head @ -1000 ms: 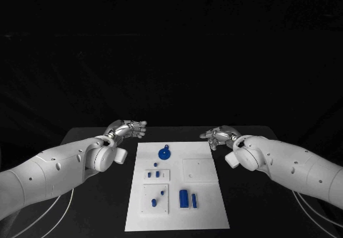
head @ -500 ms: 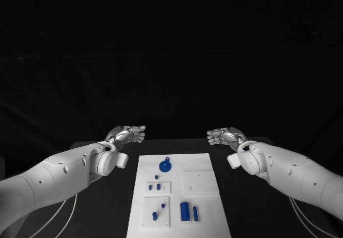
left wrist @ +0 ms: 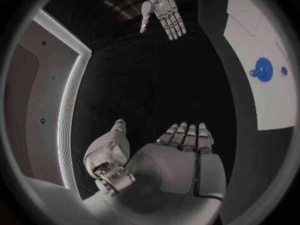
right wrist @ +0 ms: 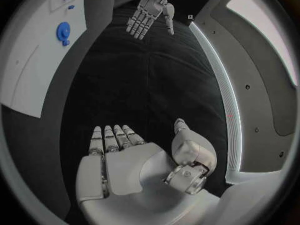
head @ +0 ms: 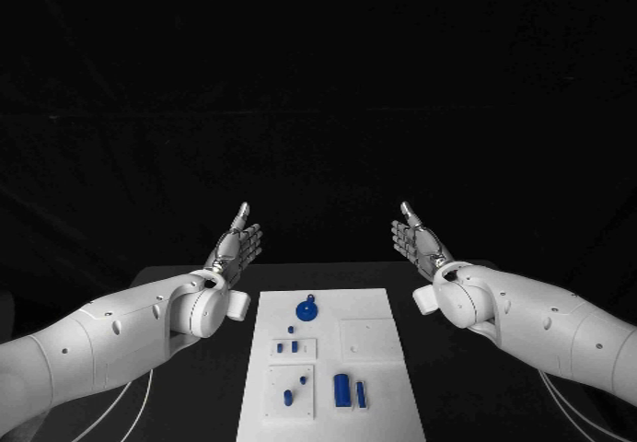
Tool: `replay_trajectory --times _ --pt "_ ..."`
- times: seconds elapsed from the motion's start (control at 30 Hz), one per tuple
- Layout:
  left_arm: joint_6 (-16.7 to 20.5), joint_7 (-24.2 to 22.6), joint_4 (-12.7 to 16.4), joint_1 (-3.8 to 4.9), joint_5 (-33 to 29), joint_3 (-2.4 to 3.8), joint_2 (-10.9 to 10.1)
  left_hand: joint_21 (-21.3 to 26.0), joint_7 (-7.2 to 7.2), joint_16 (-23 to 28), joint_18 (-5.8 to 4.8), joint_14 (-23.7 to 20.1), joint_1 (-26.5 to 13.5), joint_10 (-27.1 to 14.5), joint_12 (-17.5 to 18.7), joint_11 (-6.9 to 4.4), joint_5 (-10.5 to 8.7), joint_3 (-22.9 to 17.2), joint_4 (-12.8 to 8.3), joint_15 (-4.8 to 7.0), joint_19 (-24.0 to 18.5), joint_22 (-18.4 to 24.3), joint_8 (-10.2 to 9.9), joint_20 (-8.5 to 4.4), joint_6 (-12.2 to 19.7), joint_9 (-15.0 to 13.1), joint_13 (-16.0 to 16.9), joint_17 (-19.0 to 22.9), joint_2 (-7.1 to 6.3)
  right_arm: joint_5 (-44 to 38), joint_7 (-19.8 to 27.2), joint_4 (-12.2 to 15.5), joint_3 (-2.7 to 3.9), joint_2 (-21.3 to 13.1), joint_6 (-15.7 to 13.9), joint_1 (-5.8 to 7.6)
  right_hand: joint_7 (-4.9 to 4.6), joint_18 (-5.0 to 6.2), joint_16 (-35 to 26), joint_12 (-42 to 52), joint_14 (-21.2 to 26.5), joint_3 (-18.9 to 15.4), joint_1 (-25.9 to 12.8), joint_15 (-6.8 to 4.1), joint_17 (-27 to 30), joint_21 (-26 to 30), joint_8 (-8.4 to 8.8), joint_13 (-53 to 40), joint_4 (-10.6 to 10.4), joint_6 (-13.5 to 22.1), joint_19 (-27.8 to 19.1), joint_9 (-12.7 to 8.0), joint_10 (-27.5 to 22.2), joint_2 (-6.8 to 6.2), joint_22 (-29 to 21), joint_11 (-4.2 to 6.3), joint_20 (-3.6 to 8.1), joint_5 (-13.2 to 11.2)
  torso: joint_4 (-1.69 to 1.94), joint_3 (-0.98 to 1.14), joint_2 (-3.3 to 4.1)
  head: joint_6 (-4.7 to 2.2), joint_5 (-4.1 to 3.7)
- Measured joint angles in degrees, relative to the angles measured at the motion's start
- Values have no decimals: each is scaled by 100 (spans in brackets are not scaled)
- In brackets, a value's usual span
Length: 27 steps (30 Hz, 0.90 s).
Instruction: Assemble the parts on the task board
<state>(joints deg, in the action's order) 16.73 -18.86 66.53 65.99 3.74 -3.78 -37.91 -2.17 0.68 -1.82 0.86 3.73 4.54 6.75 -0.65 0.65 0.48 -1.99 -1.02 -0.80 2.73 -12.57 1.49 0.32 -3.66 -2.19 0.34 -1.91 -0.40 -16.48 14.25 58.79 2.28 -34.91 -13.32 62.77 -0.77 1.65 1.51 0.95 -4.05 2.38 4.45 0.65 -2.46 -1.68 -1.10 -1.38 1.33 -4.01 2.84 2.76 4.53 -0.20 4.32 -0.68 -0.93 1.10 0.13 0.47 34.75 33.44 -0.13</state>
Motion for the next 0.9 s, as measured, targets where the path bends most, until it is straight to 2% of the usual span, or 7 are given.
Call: replay_trajectory --times 0.07,0.13,0.2,0.33,0.5,0.67,0.9 --pt "267 -81 394 -98 -30 67 -117 57 -18 50 1 -101 -118 -179 25 -18 0 41 38 25 -70 336 -21 -14 99 59 -8 53 12 121 102 391 -25 -127 -236 -28 22 0 -31 -33 112 -50 -116 -16 65 45 33 35 -47 105 -57 -72 -121 6 -116 16 37 -43 -4 -13 -104 36 5" --pt "529 -170 750 -186 -61 129 -221 104 -42 72 1 -175 -215 -328 27 -33 0 89 57 44 -112 610 -66 -11 166 107 -11 92 22 244 211 745 -51 -242 -474 -52 45 -84 -80 -44 242 -136 -250 -39 147 83 51 81 -87 232 -166 -166 -271 13 -257 39 57 -57 -7 -23 -177 57 9" --pt "854 -282 1143 -285 -97 193 -334 118 -40 107 1 -227 -261 -430 27 -40 -13 99 67 53 -150 805 -66 -34 224 140 -17 123 28 401 348 1157 -83 -371 -773 -85 76 -86 -130 -75 376 -214 -407 -65 224 148 90 123 -135 372 -255 -257 -424 15 -405 60 92 -89 -9 -32 -245 74 12" --pt "1437 -490 1734 -437 -170 281 -506 163 -57 125 2 -289 -344 -563 27 -57 -22 144 82 77 -206 1067 -113 -34 286 184 -23 159 33 708 618 1906 -143 -608 -1354 -153 78 -86 -131 -75 378 -212 -412 -64 234 152 90 130 -133 375 -255 -269 -432 20 -423 69 92 -90 -12 -40 -314 89 13" --pt "2048 -707 2190 -550 -254 354 -641 197 -69 162 2 -348 -413 -645 27 -65 -22 174 111 75 -252 1248 -132 -33 336 209 -28 186 43 1081 942 2637 -198 -830 -2055 -219 78 -85 -131 -75 378 -212 -412 -63 240 153 90 133 -133 375 -255 -271 -432 20 -427 69 92 -89 -12 -44 -343 93 13" --pt "2388 -836 2319 -581 -309 370 -678 197 -69 162 2 -348 -412 -645 27 -65 -22 174 111 74 -252 1251 -132 -33 336 214 -29 186 43 1343 1170 3011 -224 -948 -2549 -250 78 -86 -131 -75 378 -212 -412 -63 241 153 90 132 -133 375 -255 -271 -432 20 -427 69 91 -89 -13 -46 -353 93 13" --pt "2575 -927 2324 -581 -350 371 -680 196 -69 162 3 -348 -412 -645 27 -65 -22 174 111 74 -252 1252 -132 -33 336 214 -28 186 43 1538 1341 3103 -229 -976 -2887 -257 78 -85 -131 -75 378 -212 -412 -63 241 153 89 132 -133 375 -254 -271 -432 20 -426 69 91 -88 -13 -47 -356 93 13"
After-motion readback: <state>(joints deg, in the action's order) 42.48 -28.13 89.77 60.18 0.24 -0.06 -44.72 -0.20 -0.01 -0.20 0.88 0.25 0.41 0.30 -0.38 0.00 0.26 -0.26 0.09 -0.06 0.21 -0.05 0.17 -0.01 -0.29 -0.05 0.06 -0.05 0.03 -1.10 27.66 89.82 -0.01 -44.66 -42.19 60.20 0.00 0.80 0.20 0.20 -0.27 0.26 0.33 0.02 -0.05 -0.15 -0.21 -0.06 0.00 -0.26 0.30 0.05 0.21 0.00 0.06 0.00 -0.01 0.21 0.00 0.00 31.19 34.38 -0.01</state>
